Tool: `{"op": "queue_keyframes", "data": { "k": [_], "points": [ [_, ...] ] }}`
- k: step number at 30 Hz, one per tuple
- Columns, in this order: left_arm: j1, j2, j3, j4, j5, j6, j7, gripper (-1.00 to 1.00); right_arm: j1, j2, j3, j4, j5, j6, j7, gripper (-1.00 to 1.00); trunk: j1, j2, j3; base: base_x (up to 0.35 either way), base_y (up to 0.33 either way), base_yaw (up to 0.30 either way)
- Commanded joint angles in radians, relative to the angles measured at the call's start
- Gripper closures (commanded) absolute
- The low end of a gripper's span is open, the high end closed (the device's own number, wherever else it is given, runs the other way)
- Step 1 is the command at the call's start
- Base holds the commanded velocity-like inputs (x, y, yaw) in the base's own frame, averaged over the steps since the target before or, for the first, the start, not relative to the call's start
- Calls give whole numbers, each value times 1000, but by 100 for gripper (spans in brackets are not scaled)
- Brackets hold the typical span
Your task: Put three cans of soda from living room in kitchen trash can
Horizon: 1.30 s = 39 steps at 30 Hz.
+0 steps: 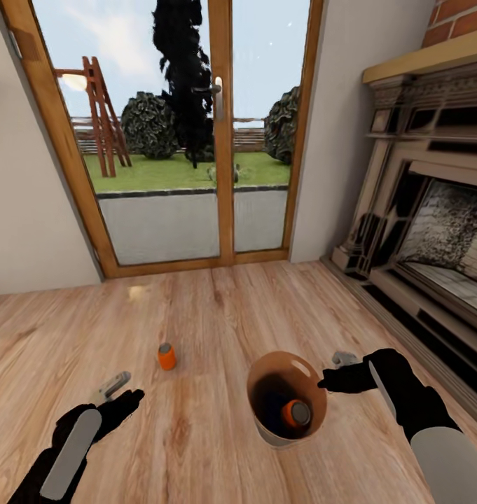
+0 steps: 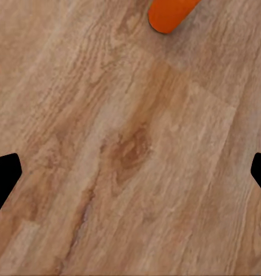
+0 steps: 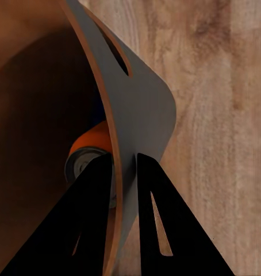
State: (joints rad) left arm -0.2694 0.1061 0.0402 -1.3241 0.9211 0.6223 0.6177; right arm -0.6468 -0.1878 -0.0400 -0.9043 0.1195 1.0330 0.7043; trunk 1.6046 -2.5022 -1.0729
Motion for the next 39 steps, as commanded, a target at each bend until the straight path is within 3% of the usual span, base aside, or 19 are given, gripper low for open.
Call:
{"op": "queue_keyframes", "data": {
  "k": [1,2,7,8,10,15,24,30,39],
  "points": [
    [-27,-1,-12,31,-5,20,23,-100,-4,0,0,1,-44,14,6,100,0,0,0,347,0,0],
    [-44,-2,-26,62,-10,26,37,-100,-7,1,0,1,-44,14,6,100,0,0,0,347,0,0],
    [-76,-3,-142,203,-16,-87,98,-100,-11,0,1,-6,-44,14,6,100,0,0,0,347,-68,0],
    [-103,-1,-161,215,-16,-87,125,-100,-12,-1,1,-8,-41,14,5,100,0,0,0,347,-119,0],
    [-161,-1,-176,256,-16,-24,149,-100,-13,-1,1,-9,-21,14,5,100,0,0,0,347,-125,0],
    [-222,-3,-182,376,-16,26,151,-100,-14,-1,0,-10,-5,14,5,100,0,0,0,347,-127,0],
    [-223,1,-184,484,-17,-58,147,-100,-10,0,9,-10,0,14,5,100,0,0,0,347,-128,0],
    [-223,4,-184,501,-17,-62,145,-100,-8,1,11,-10,0,14,6,100,0,0,0,347,-70,0],
    [-223,10,-182,525,-16,-62,118,-100,-8,5,13,-7,3,14,6,100,0,0,0,309,201,0]
  ]
}}
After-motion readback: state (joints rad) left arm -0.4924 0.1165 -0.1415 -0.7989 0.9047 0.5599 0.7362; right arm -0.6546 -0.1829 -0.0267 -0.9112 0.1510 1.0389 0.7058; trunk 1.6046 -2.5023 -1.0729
